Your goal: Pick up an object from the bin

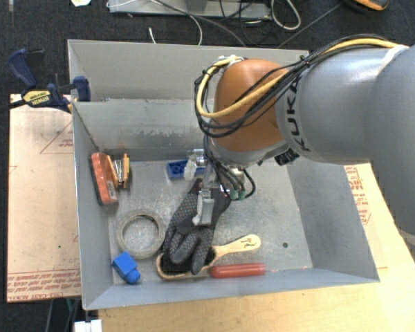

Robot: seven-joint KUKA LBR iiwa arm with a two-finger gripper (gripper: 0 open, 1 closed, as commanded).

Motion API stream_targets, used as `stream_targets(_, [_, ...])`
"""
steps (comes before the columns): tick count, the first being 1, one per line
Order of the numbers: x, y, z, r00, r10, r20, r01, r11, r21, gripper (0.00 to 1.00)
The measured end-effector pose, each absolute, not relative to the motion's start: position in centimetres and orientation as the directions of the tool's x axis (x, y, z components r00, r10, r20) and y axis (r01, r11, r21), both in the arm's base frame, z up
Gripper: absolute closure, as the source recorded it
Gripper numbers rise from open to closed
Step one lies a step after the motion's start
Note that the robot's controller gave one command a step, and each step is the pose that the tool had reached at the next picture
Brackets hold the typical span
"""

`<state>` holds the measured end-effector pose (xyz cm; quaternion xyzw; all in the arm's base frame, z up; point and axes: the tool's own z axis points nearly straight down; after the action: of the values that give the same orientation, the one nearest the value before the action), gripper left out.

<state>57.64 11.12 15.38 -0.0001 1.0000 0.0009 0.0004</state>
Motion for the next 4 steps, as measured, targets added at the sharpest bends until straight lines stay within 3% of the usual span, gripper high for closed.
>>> stream_targets(1, [57.9,9.5,9.9,-0.935,-0.354,-0.006,-0.354,0.935,0.002,0.0])
stream_targets(2, [58.3,9.6,7.1,-0.855,-0.519,-0.005,-0.519,0.855,0.001,0.0])
stream_targets(3, [57.6,9.5,7.2,-0.788,-0.615,-0.01,-0.615,0.788,-0.001,0.0])
stream_targets(4, [58.0,9.6,7.2,-0.83,-0.558,-0.007,-0.558,0.83,0.001,0.0])
